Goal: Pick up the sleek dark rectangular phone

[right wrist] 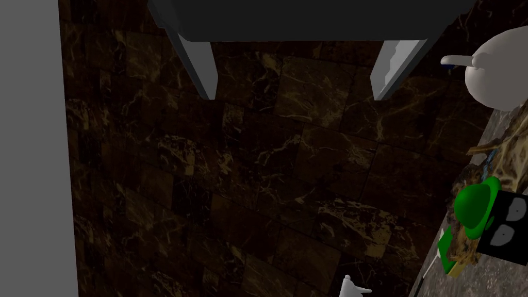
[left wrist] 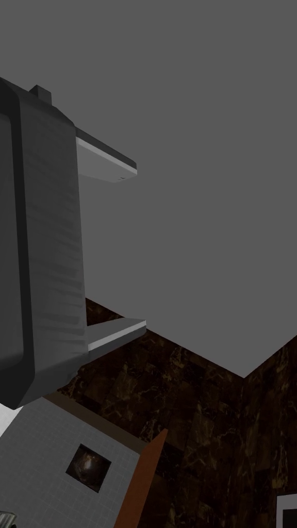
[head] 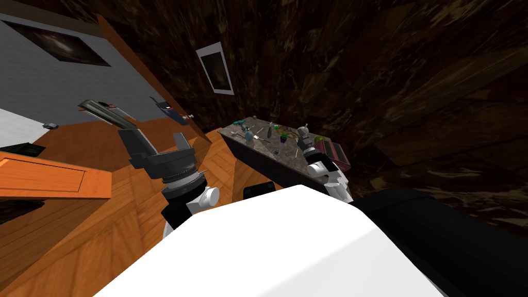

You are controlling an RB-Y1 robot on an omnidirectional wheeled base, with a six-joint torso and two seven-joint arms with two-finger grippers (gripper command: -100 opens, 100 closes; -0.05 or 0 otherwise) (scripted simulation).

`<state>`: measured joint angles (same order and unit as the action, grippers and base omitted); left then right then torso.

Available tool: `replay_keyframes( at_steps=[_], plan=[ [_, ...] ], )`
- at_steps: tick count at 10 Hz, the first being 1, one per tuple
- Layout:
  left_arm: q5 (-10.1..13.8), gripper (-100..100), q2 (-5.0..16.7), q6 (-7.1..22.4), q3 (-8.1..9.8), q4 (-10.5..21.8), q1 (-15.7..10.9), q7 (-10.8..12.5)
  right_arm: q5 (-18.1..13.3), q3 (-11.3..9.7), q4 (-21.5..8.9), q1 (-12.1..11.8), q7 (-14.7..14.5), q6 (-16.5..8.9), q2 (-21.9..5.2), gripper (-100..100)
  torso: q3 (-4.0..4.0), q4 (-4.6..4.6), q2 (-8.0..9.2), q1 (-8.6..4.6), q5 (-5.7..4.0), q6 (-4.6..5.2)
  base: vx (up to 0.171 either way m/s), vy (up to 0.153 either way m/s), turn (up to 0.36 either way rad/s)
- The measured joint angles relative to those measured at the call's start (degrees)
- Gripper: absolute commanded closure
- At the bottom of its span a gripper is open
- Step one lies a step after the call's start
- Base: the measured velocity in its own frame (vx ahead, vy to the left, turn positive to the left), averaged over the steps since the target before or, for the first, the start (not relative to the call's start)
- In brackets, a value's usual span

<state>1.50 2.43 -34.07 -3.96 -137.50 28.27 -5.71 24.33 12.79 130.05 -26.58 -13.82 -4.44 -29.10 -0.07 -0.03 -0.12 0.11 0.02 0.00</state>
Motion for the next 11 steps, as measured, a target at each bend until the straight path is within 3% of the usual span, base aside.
replay_keyframes(
  at_steps=[11],
  plan=[
    [0.0,0,0.0,0.0,0.00,0.0,0.0,0.0,8.5,1.3,-1.3,-0.3,-2.6,-17.6,-11.7,-100,-0.01,-0.01,0.00,0.00,0.00,0.03,0.031,0.029,0.076]
  ],
)
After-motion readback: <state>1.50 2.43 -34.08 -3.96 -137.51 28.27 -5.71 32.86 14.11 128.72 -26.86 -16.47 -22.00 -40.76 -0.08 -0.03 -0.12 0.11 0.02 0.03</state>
